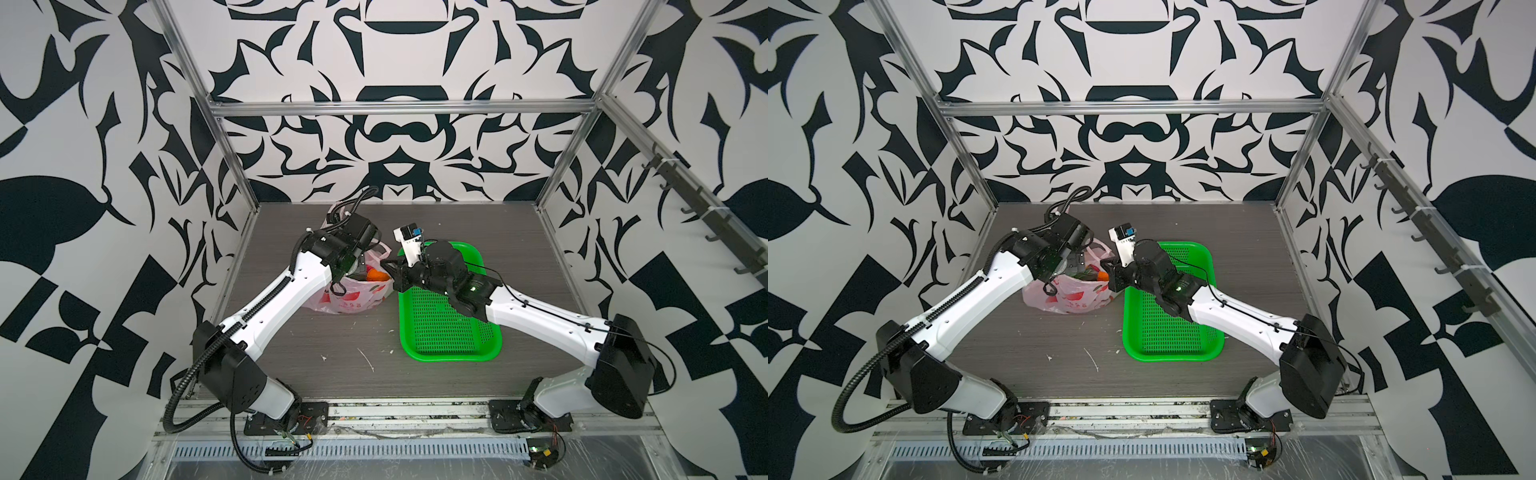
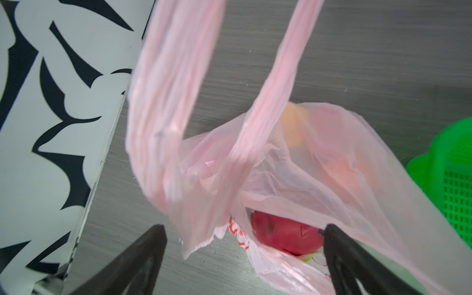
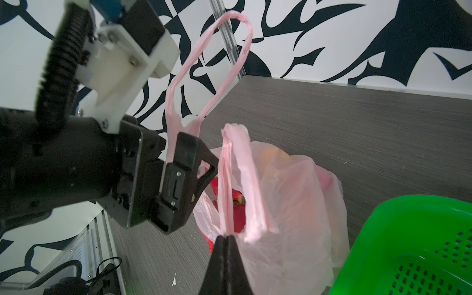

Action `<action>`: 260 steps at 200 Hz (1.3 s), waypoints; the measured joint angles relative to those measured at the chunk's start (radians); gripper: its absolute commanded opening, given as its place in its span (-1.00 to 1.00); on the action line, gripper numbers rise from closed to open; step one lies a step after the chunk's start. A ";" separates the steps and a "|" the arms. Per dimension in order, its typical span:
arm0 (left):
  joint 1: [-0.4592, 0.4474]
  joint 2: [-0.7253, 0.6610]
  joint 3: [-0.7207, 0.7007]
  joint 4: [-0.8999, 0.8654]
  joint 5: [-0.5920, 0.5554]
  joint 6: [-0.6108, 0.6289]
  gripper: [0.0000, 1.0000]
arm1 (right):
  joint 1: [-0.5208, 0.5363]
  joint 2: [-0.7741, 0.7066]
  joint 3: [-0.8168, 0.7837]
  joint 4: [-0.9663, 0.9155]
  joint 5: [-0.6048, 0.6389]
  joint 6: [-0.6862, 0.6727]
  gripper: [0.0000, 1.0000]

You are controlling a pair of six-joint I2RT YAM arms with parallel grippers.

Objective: Untie the knot of the plastic bag and take out the fruit
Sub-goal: Open the plastic bag at the middle-left of the table.

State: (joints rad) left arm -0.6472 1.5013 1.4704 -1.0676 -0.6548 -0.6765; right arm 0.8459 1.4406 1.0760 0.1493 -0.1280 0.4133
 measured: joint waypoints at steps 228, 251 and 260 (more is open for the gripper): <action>0.094 -0.004 -0.099 -0.115 -0.124 -0.117 0.97 | 0.000 0.002 -0.018 0.011 0.021 -0.001 -1.00; 0.097 -0.046 -0.115 -0.145 -0.127 -0.124 0.96 | 0.000 0.003 -0.018 0.012 0.025 -0.002 -1.00; 0.097 -0.060 -0.121 -0.154 -0.127 -0.130 0.97 | 0.000 0.003 -0.018 0.011 0.027 -0.003 -1.00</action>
State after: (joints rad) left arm -0.5499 1.4418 1.3491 -1.2221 -0.7822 -0.8070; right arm 0.8459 1.4433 1.0580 0.1608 -0.1005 0.4107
